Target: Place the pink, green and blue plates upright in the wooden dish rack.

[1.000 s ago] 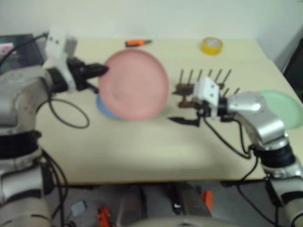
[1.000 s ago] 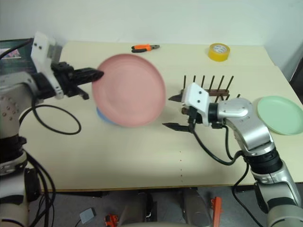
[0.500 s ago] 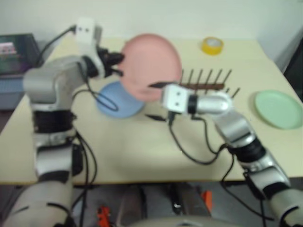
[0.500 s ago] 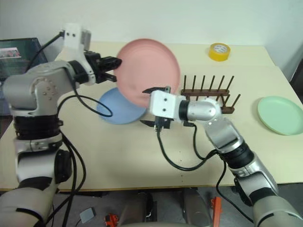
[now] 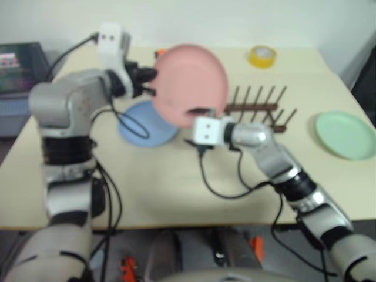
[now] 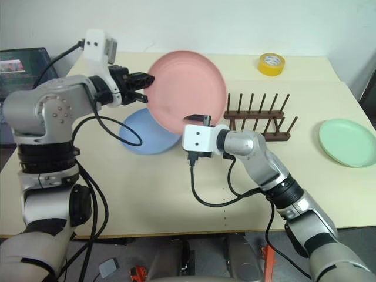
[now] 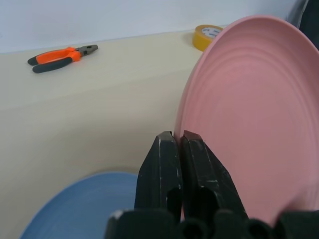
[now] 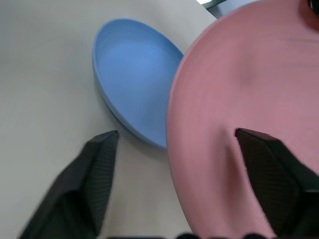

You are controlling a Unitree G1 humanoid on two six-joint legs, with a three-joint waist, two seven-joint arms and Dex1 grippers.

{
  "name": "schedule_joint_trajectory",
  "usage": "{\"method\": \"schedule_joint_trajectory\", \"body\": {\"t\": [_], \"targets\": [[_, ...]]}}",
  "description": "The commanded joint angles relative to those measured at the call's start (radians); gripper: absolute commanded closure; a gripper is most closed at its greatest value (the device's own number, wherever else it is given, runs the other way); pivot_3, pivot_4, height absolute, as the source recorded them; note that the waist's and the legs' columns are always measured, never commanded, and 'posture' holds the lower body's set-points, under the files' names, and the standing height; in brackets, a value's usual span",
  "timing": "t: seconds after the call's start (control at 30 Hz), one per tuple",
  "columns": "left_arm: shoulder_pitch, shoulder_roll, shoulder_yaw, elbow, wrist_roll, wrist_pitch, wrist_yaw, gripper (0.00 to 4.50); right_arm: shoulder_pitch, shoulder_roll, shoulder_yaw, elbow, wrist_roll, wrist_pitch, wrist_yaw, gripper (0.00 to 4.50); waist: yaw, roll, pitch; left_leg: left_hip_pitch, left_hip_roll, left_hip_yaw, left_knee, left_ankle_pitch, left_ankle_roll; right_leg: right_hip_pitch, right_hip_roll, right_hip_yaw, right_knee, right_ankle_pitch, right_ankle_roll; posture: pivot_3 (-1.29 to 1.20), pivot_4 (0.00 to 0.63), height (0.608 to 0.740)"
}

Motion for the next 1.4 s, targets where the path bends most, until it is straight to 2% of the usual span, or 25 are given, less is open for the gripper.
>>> {"method": "schedule_joint_trajectory", "body": {"t": [0.03,0.27,1.0,1.13,1.4], "targets": [[-0.03,0.002,0.042,-0.056,-0.018,0.011,0.014,4.5,-0.017,0.012,-0.011,-0.002,-0.014,-0.037,-0.009,1.98,0.0,0.0,0.0,0.0,0.0,0.0,0.0,0.0,0.0,0.0,0.0,0.0,0.0,0.0,0.0,0.0,0.15,0.74],[-0.026,-0.002,0.041,-0.061,-0.02,0.019,0.024,4.5,-0.018,0.024,-0.019,0.013,-0.03,-0.052,-0.011,4.43,0.0,0.0,0.0,0.0,0.0,0.0,0.0,0.0,0.0,0.0,0.0,0.0,0.0,0.0,0.0,0.0,0.15,0.74],[-0.02,0.029,-0.028,-0.035,0.02,-0.014,0.0,4.5,-0.045,0.029,-0.055,0.043,-0.044,-0.075,-0.072,4.47,0.0,0.0,0.0,0.0,0.0,0.0,0.0,0.0,0.0,0.0,0.0,0.0,0.0,0.0,0.0,0.0,0.15,0.74],[-0.014,0.033,-0.039,-0.035,0.021,-0.012,-0.014,3.45,-0.045,0.027,-0.055,0.041,-0.045,-0.076,-0.071,4.5,0.001,0.0,0.0,0.0,0.0,0.0,0.0,0.0,0.0,0.0,0.0,0.0,0.0,0.0,0.0,0.0,0.15,0.74],[0.007,0.051,-0.042,0.003,0.049,-0.046,-0.022,0.6,-0.04,0.022,-0.062,0.037,-0.042,-0.091,-0.061,4.5,-0.001,0.0,0.0,0.0,0.0,0.0,0.0,0.0,0.0,0.0,0.0,0.0,0.0,0.0,0.0,0.0,0.15,0.74]]}}
